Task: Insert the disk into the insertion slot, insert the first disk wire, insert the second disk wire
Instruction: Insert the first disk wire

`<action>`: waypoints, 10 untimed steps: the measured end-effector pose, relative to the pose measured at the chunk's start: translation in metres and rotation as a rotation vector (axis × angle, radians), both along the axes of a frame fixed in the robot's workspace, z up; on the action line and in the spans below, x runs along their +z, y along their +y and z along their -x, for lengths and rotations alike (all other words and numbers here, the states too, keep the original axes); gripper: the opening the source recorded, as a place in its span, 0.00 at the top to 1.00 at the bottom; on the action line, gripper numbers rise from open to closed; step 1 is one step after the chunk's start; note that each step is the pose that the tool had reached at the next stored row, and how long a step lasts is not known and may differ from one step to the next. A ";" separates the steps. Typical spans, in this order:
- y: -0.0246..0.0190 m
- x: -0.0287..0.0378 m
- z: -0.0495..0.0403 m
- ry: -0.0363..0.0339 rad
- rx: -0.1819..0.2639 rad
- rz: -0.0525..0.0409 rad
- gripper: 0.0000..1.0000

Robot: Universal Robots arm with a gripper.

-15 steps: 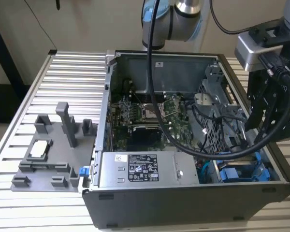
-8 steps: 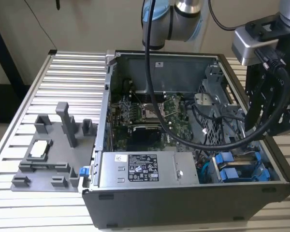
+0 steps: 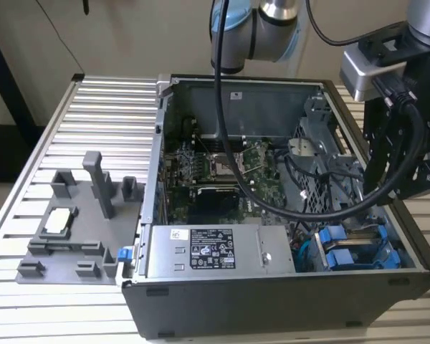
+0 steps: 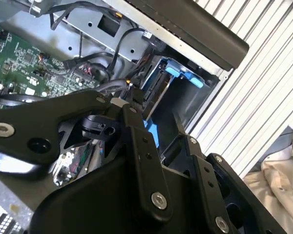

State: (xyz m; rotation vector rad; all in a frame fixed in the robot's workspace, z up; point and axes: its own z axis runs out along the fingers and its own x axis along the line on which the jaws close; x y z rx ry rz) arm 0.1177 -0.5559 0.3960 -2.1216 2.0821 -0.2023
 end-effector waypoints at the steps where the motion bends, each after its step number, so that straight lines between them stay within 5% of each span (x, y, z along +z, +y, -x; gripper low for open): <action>1: 0.0005 -0.0009 0.0002 -0.0068 0.005 -0.0001 0.60; 10: 0.0074 -0.0065 0.0078 -0.0479 0.029 0.0001 0.60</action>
